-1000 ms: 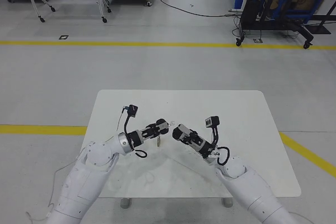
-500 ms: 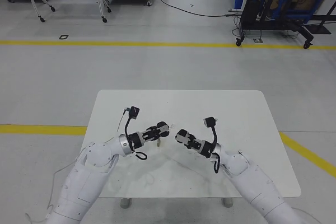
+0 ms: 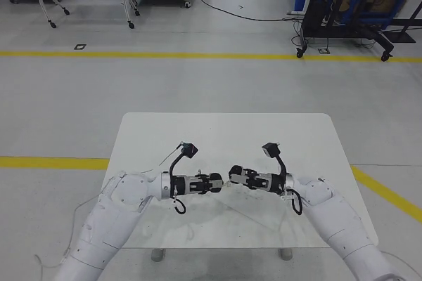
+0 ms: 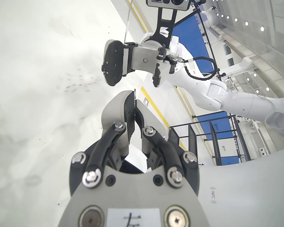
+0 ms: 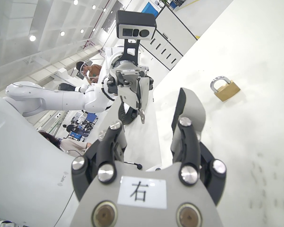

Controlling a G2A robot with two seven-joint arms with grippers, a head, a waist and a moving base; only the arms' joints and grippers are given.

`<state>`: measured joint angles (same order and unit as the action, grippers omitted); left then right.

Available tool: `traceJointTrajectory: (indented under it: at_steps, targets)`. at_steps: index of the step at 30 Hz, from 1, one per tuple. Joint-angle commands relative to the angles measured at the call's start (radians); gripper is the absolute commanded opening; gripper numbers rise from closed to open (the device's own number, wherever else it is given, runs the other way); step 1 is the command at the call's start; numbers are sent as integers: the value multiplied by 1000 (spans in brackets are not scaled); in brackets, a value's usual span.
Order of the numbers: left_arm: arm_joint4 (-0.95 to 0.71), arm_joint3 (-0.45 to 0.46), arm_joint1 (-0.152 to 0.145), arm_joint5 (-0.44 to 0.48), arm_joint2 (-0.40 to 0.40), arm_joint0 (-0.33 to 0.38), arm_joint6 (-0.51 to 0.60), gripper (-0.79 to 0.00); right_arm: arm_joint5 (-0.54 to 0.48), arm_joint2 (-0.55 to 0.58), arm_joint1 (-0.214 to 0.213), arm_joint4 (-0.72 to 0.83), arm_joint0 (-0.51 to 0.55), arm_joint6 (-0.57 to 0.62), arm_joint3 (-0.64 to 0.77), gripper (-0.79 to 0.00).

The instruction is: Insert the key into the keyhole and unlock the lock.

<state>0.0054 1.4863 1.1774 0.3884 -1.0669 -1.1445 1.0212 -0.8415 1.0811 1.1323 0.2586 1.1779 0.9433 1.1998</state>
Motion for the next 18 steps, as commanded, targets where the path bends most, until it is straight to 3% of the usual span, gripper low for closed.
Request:
traceJointTrajectory:
  at_steps: [1, 5, 13, 16, 18]
  targets:
    - [28, 4, -2, 3, -2, 0, -14, -785, 5, -6, -1, 9, -2, 15, -7, -468]
    - [33, 10, -5, 3, -1, -4, -22, -785, 5, -12, -2, 39, -6, 29, -15, -542]
    - [47, 15, -8, 6, 14, -4, -39, -785, 17, -31, -5, 43, -14, 52, -24, -548]
    - [55, 15, -9, 7, 20, -1, -42, -785, 20, -37, -5, 47, -15, 55, -23, -628]
    - [62, 13, -9, 4, 25, 1, -45, -785, 21, -40, -6, 48, -15, 56, -18, -640]
